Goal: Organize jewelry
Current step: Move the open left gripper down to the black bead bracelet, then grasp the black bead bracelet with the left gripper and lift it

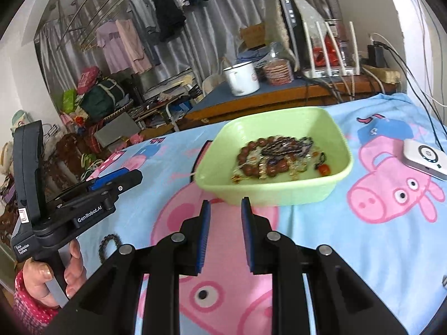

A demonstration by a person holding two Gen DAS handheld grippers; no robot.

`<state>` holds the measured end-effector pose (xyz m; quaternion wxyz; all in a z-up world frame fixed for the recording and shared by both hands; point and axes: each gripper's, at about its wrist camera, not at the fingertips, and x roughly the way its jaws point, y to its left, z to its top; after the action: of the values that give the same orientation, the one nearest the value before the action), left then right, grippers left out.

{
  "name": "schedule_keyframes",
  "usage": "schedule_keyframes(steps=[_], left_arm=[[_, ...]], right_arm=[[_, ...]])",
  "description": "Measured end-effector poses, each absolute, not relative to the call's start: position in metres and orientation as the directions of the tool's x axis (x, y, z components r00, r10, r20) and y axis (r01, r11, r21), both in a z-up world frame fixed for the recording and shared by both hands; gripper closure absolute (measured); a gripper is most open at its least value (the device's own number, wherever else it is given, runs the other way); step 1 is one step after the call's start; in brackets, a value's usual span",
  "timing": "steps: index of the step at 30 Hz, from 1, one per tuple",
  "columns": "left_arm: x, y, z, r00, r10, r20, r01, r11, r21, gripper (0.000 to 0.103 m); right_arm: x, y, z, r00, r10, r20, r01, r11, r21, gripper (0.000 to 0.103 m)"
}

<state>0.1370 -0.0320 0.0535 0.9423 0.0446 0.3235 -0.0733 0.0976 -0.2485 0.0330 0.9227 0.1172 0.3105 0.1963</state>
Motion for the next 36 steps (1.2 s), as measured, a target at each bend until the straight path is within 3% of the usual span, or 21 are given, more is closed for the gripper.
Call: schedule_keyframes(steps=[8, 16, 19, 27, 30, 32, 36], left_arm=[[0.116, 0.047, 0.044, 0.748, -0.107, -0.655, 0.099, 0.994, -0.05, 0.077], [0.077, 0.127, 0.034, 0.691, -0.223, -0.688, 0.079, 0.969, -0.234, 0.075], [0.066, 0.119, 0.029, 0.678, -0.24, -0.695, 0.117, 0.968, -0.22, 0.06], [0.068, 0.088, 0.008, 0.627, -0.224, -0.746, 0.185, 0.973, -0.137, 0.06], [0.07, 0.08, -0.002, 0.622, -0.207, -0.755, 0.199, 0.974, -0.103, 0.076], [0.072, 0.075, -0.003, 0.615, -0.223, -0.756, 0.22, 0.97, -0.107, 0.093], [0.076, 0.062, -0.003, 0.607, -0.244, -0.756, 0.226, 0.965, -0.13, 0.095]], right_arm=[[0.092, -0.207, 0.023, 0.666, 0.481, -0.571, -0.364, 0.877, 0.314, 0.103], [0.092, -0.137, 0.007, 0.542, 0.545, -0.64, -0.499, 0.821, 0.277, 0.103], [0.09, -0.109, 0.004, 0.496, 0.565, -0.66, -0.554, 0.791, 0.261, 0.103], [0.095, -0.072, -0.001, 0.423, 0.564, -0.709, -0.619, 0.752, 0.229, 0.103], [0.098, -0.067, -0.001, 0.42, 0.553, -0.719, -0.639, 0.743, 0.198, 0.103], [0.096, -0.064, 0.0, 0.43, 0.534, -0.728, -0.656, 0.739, 0.155, 0.103], [0.095, -0.078, -0.001, 0.438, 0.531, -0.725, -0.648, 0.746, 0.154, 0.103]])
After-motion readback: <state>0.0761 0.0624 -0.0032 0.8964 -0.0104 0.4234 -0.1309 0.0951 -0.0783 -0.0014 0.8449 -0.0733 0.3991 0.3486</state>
